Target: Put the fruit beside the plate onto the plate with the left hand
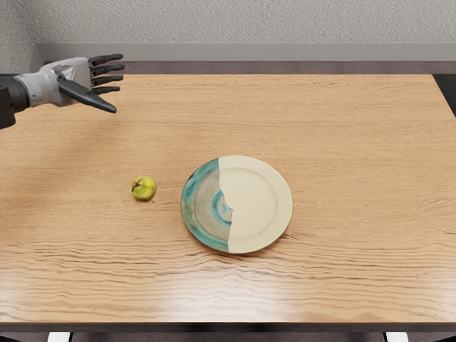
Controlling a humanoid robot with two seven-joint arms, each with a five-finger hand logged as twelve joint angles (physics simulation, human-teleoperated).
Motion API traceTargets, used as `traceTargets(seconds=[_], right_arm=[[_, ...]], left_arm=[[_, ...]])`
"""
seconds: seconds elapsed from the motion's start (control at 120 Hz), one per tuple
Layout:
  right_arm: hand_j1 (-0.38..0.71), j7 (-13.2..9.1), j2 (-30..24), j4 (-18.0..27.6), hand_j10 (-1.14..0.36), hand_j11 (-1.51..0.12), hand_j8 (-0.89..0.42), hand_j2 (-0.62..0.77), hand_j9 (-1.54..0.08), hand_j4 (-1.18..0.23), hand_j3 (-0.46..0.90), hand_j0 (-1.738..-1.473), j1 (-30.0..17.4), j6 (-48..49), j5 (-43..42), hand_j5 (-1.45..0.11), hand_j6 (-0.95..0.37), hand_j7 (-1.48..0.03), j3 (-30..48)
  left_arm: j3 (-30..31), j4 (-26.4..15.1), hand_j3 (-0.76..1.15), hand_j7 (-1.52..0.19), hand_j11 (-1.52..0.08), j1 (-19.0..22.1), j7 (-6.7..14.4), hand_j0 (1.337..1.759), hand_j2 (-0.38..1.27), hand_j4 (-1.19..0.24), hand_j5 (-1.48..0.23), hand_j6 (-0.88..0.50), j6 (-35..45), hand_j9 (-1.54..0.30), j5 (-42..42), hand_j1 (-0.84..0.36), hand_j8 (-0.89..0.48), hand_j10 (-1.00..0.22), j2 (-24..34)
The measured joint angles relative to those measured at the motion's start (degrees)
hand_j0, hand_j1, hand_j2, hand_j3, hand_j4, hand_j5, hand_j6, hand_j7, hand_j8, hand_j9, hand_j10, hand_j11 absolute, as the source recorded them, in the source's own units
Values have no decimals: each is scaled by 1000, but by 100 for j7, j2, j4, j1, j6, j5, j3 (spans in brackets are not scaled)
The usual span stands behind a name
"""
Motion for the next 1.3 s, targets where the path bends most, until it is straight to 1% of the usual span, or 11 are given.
traceTargets(seconds=[0.133, 0.283, 0.342, 0.433, 0.558, 0.642, 0.758, 0.817, 0.967, 1.133, 1.3], right_arm=[[-349, 0, 0, 0, 0, 0, -1, 0, 0, -1, 0, -1658, -2, 0, -1, 0, -1, 0, -1], [-349, 0, 0, 1, 0, 0, -1, 0, 0, -1, 0, -1658, -7, 6, 0, 0, -1, 0, -4], [-349, 0, 0, 0, 0, 0, -1, 0, 0, -1, 0, -1658, -8, 5, 0, 0, -1, 0, -2], [-349, 0, 0, 0, 0, 0, -1, 0, 0, -1, 0, -1658, -8, 6, 0, 0, -1, 0, -2], [-349, 0, 0, 1, 0, 0, -1, 0, 0, -1, 0, -1658, -9, 4, 0, 0, -1, 0, -1], [-349, 0, 0, 0, 0, 0, -1, 0, 0, -1, 0, -1658, -9, 4, 0, 0, -1, 0, -1], [-349, 0, 0, 0, -1, 0, -1, 0, 0, -1, 0, -1658, -9, 4, 0, 0, -1, 0, -1], [-349, 0, 0, 0, 0, 0, -1, 0, 0, -1, 0, -1658, -9, 4, 0, 0, -1, 0, 0], [-349, 0, 0, 0, 0, 0, -1, 0, 0, -1, 0, -1658, -9, 4, 0, 0, -1, 0, -1], [-349, 0, 0, 0, 0, 0, -1, 0, 0, -1, 0, -1658, -9, 4, 0, 0, -1, 0, -1], [-349, 0, 0, 0, 0, 0, -1, 0, 0, -1, 0, -1658, -9, 4, 0, 0, -1, 0, -1]], left_arm=[[10, -260, 0, -19, -19, -107, 4, 1658, 4, -15, -19, -14, 0, -19, 280, 333, -14, -14, 176], [-1, -844, 0, -19, -19, -615, 6, 1658, 4, -15, -19, -15, 0, -19, 1537, 332, -15, -14, 632], [6, -1134, 0, -19, -19, -713, 24, 1658, 4, -15, -19, -15, 0, -19, 2087, 332, -15, -15, 763], [19, -1740, 0, -20, -20, -957, 131, 1658, 4, -16, -20, -17, 0, -20, 2870, 332, -16, -16, 1046], [30, -2501, 0, -20, -20, -976, 421, 1658, 4, -18, -20, -18, 0, -20, 3511, 331, -18, -17, 1099], [32, -2816, 0, -20, -20, -970, 570, 1658, 4, -18, -20, -19, 0, -20, 3731, 332, -18, -17, 1125], [95, -3245, 0, -20, -20, -1066, 652, 1658, 4, -19, -21, -20, -1, -20, 4018, 332, -19, -18, 1374], [306, -3526, 0, -20, -20, -1276, 669, 1658, 4, -18, -20, -19, 0, -20, 4082, 332, -19, -18, 1538], [825, -4014, 0, -20, -20, -1294, 683, 1658, 4, -19, -20, -20, 0, -20, 4182, 332, -19, -18, 1527], [1080, -4328, 0, -20, -20, -1284, 683, 1658, 4, -19, -20, -20, 52, -20, 4346, 332, -20, -18, 1525], [1385, -4584, 0, -20, -20, -1296, 683, 1658, 4, -19, -21, -20, 828, -20, 4440, 332, -20, -19, 1440]])
